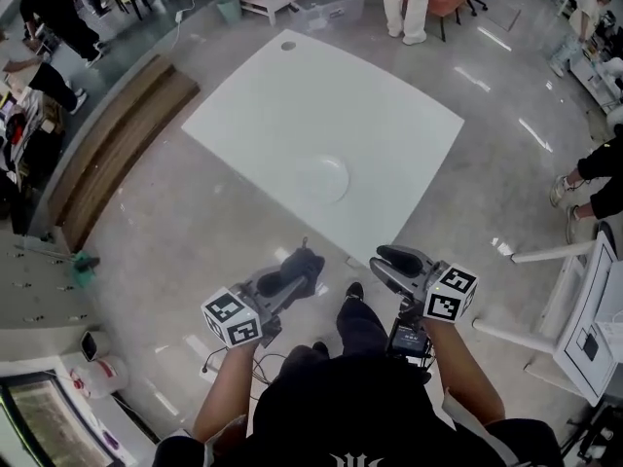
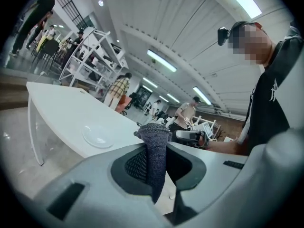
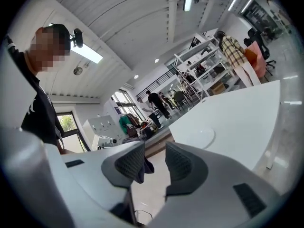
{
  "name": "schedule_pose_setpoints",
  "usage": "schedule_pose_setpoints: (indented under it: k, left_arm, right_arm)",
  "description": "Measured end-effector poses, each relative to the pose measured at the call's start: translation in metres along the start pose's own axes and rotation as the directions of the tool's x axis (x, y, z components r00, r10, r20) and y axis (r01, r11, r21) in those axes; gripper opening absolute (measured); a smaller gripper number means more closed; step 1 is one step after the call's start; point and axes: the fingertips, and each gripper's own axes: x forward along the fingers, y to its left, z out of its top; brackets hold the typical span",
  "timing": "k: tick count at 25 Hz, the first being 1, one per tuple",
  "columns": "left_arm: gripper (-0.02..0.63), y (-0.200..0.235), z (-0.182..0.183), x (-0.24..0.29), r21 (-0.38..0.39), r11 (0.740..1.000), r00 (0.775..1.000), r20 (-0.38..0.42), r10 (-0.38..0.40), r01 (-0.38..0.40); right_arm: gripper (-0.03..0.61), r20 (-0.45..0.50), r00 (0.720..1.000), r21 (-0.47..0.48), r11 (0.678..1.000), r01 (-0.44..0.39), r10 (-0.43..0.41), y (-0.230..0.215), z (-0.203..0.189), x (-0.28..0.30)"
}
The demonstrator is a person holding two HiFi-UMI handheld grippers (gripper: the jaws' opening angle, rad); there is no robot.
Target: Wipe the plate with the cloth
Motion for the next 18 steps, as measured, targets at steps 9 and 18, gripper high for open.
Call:
schedule_pose_setpoints:
  k: [9, 18]
  left_arm:
    - [0.052, 0.067, 0.033, 0.064, -0.019, 0.998, 0.995, -0.081, 0.061, -0.063]
    - [0.052, 0.158, 0.059, 0.097, -0.077, 0.997, 0.993, -0.113, -0.028, 0.019]
  right_arm:
    - [0.114, -0.098, 0.995, 0.09, 0.996, -0.003, 0.012, -0.087, 0.022, 0.05]
    - [0.109, -0.179, 0.981, 0.234, 0.966, 0.11, -0.069, -0.161, 0.014, 0.132]
